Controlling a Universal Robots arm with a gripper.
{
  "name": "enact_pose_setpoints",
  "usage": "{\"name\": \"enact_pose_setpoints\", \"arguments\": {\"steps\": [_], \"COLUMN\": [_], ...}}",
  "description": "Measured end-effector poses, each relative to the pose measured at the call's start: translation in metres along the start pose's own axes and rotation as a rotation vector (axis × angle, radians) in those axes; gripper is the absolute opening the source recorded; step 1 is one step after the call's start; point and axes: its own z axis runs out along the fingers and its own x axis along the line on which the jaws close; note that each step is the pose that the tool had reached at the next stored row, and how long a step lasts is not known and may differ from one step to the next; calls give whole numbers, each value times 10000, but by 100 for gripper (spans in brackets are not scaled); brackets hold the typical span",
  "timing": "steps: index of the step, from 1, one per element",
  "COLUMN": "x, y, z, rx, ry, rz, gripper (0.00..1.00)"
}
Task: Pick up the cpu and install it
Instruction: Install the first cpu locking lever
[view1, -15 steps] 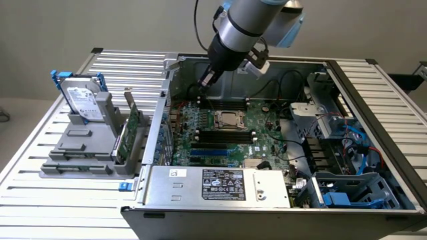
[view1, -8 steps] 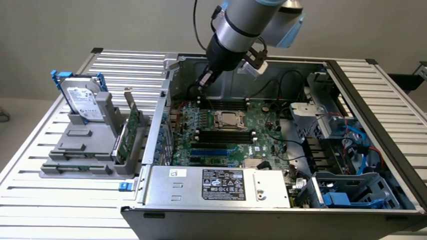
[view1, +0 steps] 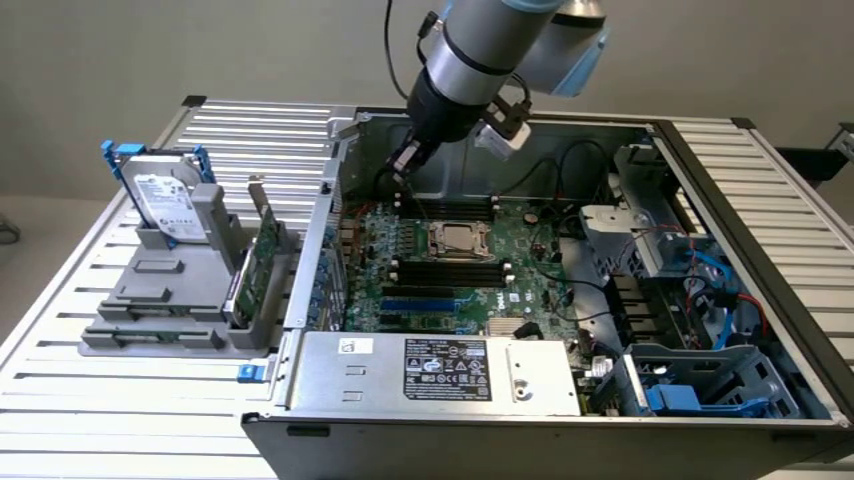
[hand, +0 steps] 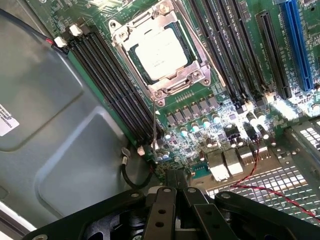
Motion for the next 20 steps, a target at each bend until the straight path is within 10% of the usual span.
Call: {"name": "enact_pose_setpoints", "arguments": {"steps": [5,8,10,12,20], "x": [-3,-2,-15,-27,-103], "y": [-1,1,-7,-21,-119], "z": [0,3,29,40,78], "rx": [-54,-197,-575,-706,-895], "ry": [251,728,585,520,502], "rz": [571,1757,2110,2174,2280], "gripper": [11,11,11,11,11]}}
